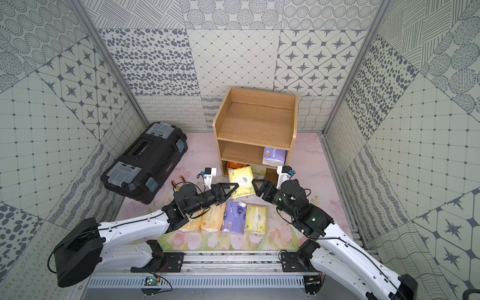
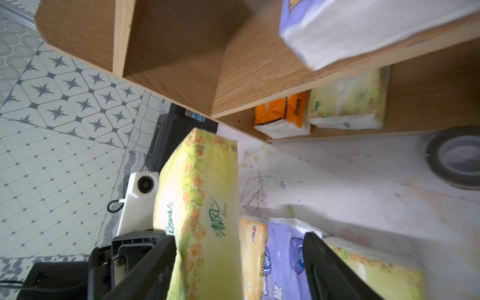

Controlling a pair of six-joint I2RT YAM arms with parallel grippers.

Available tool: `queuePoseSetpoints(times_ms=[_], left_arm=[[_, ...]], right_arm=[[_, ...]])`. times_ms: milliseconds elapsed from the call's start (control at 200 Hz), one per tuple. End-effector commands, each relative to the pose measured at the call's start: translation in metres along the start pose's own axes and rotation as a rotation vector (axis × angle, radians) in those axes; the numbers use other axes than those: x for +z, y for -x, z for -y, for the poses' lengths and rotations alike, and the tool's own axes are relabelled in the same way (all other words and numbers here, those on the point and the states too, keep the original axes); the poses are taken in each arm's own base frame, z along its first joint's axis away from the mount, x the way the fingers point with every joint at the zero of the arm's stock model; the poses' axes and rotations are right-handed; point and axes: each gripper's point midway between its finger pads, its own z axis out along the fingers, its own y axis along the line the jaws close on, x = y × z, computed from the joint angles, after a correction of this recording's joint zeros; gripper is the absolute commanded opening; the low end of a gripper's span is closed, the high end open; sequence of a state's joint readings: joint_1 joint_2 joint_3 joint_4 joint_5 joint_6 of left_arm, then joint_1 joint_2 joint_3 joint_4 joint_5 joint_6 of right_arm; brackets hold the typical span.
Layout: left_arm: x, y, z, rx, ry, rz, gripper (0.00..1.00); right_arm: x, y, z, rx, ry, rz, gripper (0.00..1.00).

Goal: Remove the tissue boxes from the shelf
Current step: Pick up a box of tissues from the shelf, then place the box of tissues at the center of the board.

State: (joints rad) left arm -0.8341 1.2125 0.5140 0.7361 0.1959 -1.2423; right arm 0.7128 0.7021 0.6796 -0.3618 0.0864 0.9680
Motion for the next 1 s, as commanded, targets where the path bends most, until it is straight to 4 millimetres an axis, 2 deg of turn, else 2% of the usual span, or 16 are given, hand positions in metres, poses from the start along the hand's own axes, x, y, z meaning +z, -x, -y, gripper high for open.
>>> queuePoseSetpoints(times_ms=[0, 205, 480, 610, 761, 996], left_arm=[[0.005, -0.029, -0.023, 0.115, 0.120, -0.065, 0.19], [0.025, -0.095, -0.056, 0.133, 0.214, -0.215, 0.18], [0.082, -0.145, -0.053, 0.183, 0.225, -0.285, 0.17], [0.110, -0.171, -0.065, 0.198, 0.260, -0.336, 0.17], [0.126, -0.182, -0.086, 0.229, 0.360, -0.346, 0.18], [0.139, -0.189, -0.106, 0.247, 0.447, -0.348, 0.21]], right_arm=[[-0.022, 0.024, 0.018, -0.092, -0.129, 0.109, 0.81], [-0.041, 0.034, 0.013, -0.168, -0.141, 0.132, 0.80], [-0.061, 0.037, 0.011, -0.174, -0.118, 0.144, 0.78], [-0.077, 0.049, 0.004, -0.166, -0.090, 0.199, 0.78], [-0.091, 0.057, -0.001, -0.162, -0.073, 0.234, 0.77], [-0.096, 0.054, 0.005, -0.148, -0.079, 0.237, 0.77]])
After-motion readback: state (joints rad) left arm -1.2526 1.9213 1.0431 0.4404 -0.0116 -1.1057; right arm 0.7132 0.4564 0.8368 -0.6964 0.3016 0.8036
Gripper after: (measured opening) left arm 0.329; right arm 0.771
